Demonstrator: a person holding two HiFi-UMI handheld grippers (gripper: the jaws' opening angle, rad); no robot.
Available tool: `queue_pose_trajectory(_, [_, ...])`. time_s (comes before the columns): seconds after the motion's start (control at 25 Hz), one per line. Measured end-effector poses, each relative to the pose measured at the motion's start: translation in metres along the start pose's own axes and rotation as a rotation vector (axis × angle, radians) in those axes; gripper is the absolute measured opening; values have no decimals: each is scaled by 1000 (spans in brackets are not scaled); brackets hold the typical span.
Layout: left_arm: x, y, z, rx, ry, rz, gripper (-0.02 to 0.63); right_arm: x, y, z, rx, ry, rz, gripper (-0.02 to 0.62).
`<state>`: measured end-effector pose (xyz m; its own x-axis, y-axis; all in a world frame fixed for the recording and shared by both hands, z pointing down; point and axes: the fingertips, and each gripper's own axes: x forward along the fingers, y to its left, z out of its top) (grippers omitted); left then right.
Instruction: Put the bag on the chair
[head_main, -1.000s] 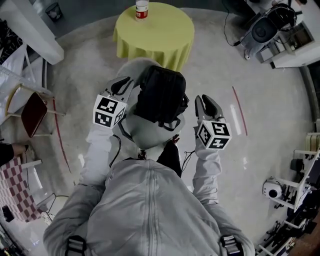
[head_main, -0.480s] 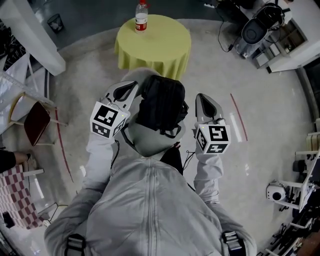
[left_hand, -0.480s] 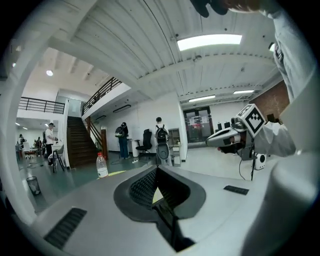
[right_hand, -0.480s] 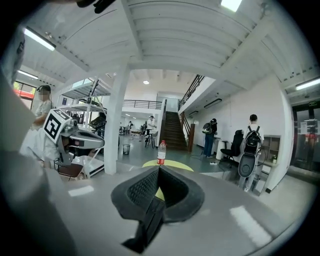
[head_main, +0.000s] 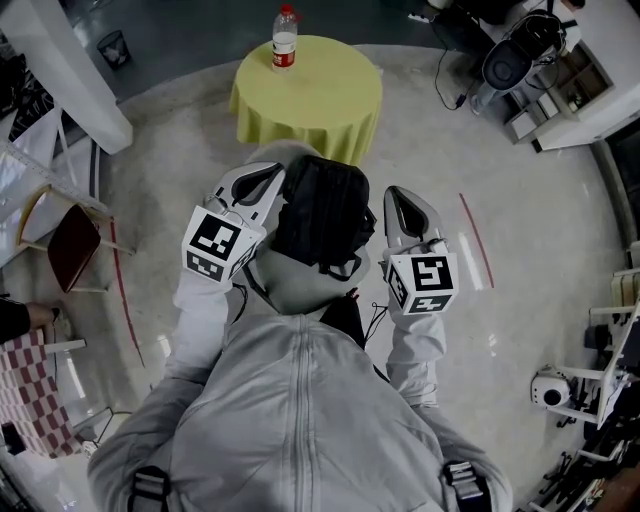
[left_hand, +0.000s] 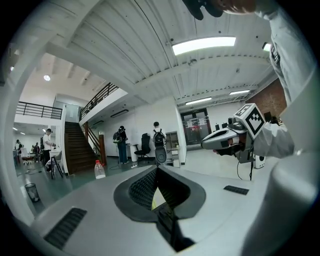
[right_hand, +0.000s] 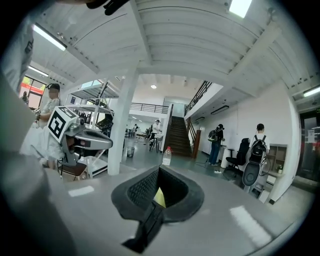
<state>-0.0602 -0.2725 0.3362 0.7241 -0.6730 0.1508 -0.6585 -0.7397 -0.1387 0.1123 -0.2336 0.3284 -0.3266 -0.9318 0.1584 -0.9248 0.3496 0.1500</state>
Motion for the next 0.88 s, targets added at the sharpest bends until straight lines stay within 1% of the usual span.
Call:
queue_pose_trajectory(0.32, [-3, -2, -6, -14, 12, -6, 6, 1, 7, -9, 13, 24, 15, 10])
queue_pose_trajectory(0.88, [0, -13, -17, -28, 43, -26, 6, -4, 6, -21, 29, 47, 22, 10])
